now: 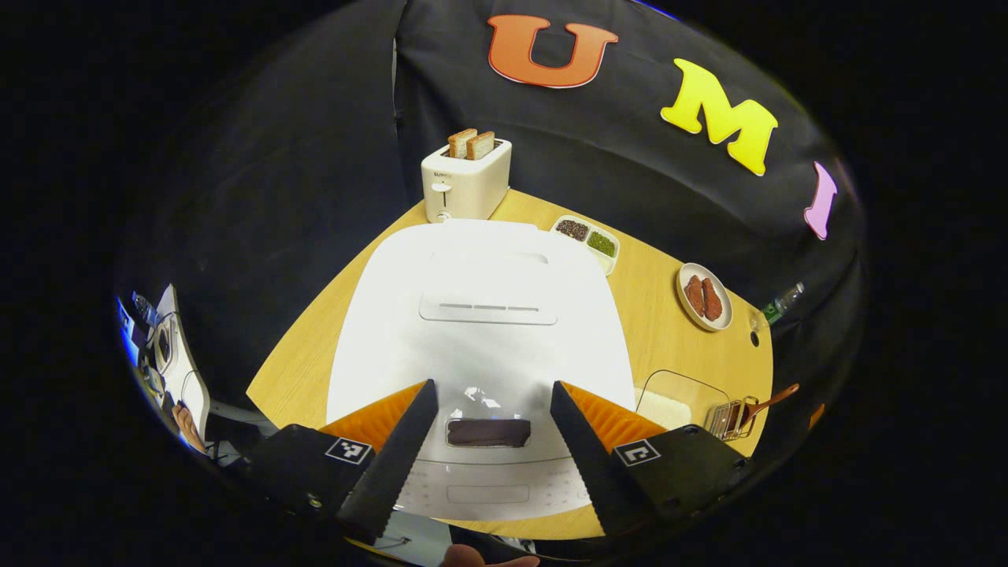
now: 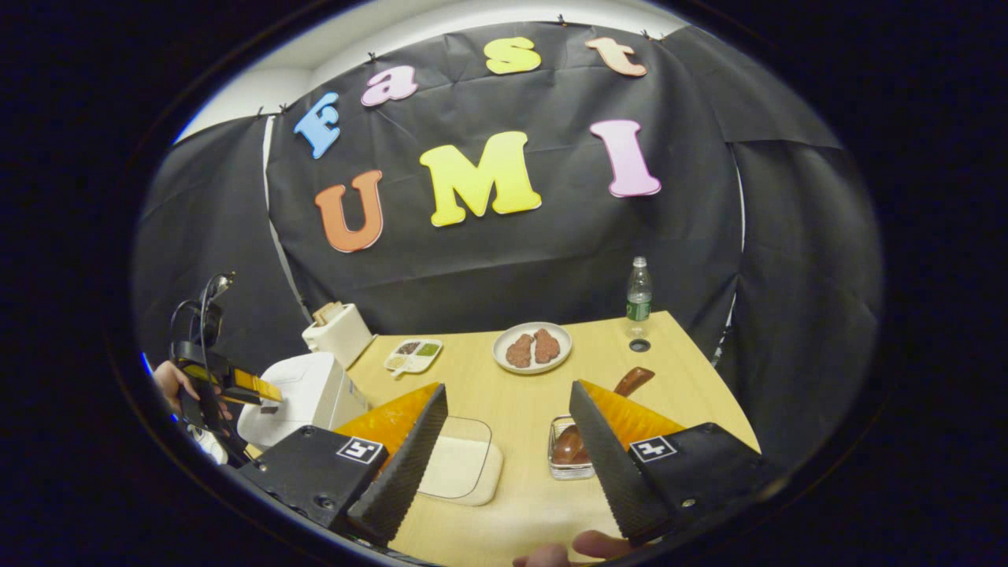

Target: Close the left gripper, press the button to open the rice cooker; take a wooden spoon from the chopstick holder with the right hand, scoop a spoonful of rice and pour it into the rice cooker, then put the wooden spoon back into the chopstick holder.

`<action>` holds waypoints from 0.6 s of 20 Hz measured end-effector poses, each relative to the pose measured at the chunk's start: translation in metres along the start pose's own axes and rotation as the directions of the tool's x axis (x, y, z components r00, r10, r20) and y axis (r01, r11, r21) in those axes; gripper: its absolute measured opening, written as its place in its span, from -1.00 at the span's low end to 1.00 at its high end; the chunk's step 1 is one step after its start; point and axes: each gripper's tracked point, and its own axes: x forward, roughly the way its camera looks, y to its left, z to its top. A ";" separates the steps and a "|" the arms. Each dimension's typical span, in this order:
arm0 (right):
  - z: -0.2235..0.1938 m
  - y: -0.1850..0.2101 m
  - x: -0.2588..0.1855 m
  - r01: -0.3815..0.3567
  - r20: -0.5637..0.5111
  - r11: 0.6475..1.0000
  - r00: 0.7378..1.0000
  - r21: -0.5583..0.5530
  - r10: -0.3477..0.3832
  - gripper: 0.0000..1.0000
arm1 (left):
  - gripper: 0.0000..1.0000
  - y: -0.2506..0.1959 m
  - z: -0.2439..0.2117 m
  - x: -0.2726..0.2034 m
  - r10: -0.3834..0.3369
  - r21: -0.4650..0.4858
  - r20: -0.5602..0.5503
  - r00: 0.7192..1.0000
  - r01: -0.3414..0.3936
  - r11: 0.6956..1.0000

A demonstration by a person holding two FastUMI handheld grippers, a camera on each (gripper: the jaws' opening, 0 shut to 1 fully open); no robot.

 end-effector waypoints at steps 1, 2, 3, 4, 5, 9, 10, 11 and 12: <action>0.001 0.000 0.006 -0.014 -0.004 1.000 1.000 0.006 0.014 0.96 | 0.93 0.000 -0.004 0.001 0.011 0.043 -0.009 1.000 -0.011 0.999; 0.002 -0.002 0.011 -0.026 -0.006 1.000 1.000 0.010 0.026 0.94 | 0.92 0.001 -0.004 0.002 0.019 0.083 0.001 1.000 -0.019 0.996; 0.002 -0.003 0.016 -0.041 -0.011 0.999 0.999 0.015 0.041 0.96 | 0.94 0.002 -0.004 0.004 0.025 0.074 0.005 1.000 -0.025 0.997; 0.001 -0.002 0.022 -0.060 -0.018 0.998 0.998 0.020 0.060 0.96 | 0.94 0.001 -0.002 0.003 0.025 0.056 0.016 1.000 -0.026 0.998; 0.000 -0.001 0.028 -0.080 -0.026 0.997 0.996 0.020 0.081 0.96 | 0.96 0.001 -0.005 0.001 0.027 0.049 0.013 1.000 -0.027 0.998; 0.007 -0.010 0.046 -0.136 -0.037 0.991 0.990 -0.018 0.135 0.96 | 0.94 0.001 0.001 0.003 0.058 0.037 0.045 0.997 -0.060 0.998; 0.013 -0.014 0.047 -0.135 -0.022 0.990 0.991 -0.036 0.135 0.94 | 1.00 0.002 0.004 0.003 0.066 0.027 0.065 0.996 -0.068 0.997; 0.019 -0.018 0.047 -0.130 -0.007 0.990 0.992 -0.053 0.129 0.96 | 0.93 0.003 0.005 0.003 0.080 0.017 0.085 0.993 -0.082 0.996; 0.023 -0.020 0.043 -0.126 0.008 0.990 0.992 -0.062 0.127 0.93 | 0.92 0.002 0.006 0.002 0.090 0.014 0.104 0.990 -0.092 0.996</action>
